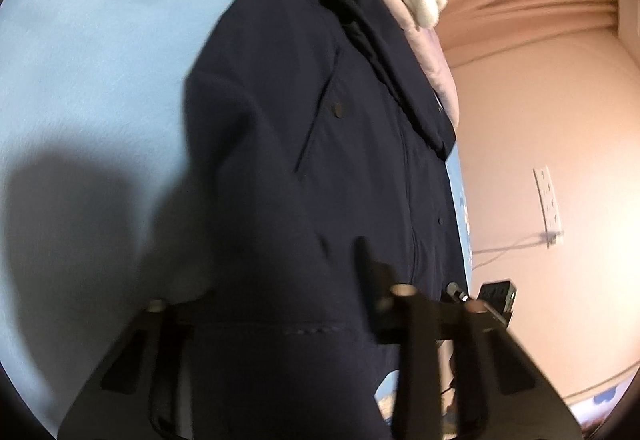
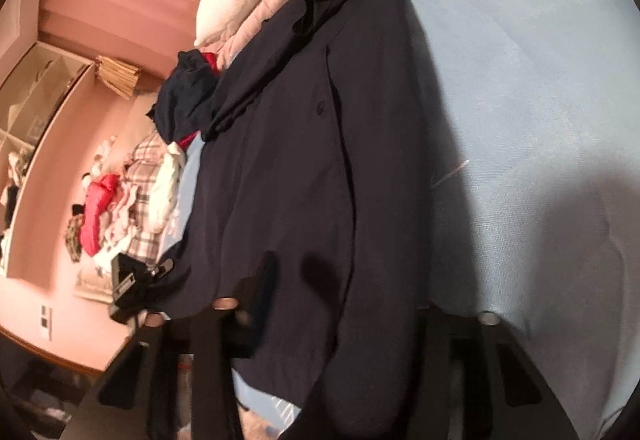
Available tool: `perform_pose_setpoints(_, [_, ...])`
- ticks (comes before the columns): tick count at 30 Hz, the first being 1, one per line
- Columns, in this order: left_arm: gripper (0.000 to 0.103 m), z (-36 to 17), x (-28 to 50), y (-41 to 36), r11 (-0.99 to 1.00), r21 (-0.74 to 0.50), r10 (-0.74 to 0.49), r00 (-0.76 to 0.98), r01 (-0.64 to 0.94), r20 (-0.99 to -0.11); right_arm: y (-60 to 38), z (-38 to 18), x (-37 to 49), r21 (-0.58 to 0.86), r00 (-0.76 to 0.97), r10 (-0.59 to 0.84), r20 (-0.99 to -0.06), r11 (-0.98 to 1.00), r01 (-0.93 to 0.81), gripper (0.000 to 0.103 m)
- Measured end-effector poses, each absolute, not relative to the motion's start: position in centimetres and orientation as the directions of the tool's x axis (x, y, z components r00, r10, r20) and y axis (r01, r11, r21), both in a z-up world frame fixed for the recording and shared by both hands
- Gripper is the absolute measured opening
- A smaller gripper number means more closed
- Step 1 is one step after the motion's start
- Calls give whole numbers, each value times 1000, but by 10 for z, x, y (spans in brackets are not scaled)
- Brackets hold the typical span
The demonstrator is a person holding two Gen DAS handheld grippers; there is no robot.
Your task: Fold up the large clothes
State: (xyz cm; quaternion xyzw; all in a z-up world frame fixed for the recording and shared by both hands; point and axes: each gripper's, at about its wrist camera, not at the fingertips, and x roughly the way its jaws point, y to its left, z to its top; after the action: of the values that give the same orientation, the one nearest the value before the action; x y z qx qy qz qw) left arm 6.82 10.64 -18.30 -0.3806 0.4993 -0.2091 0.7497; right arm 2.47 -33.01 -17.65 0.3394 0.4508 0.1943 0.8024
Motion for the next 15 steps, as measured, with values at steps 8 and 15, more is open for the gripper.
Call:
perform_pose_setpoints(8, [12,-160,58,107,608,-793,-689,473,-36,-550,-336,-169,13,727,578,590,-563,687,7,8])
perform_pose_setpoints(15, [6,-118,49,90,633,-767,-687,535,106,-493,-320,-126,10,717,648,599,-469,687,-116,7])
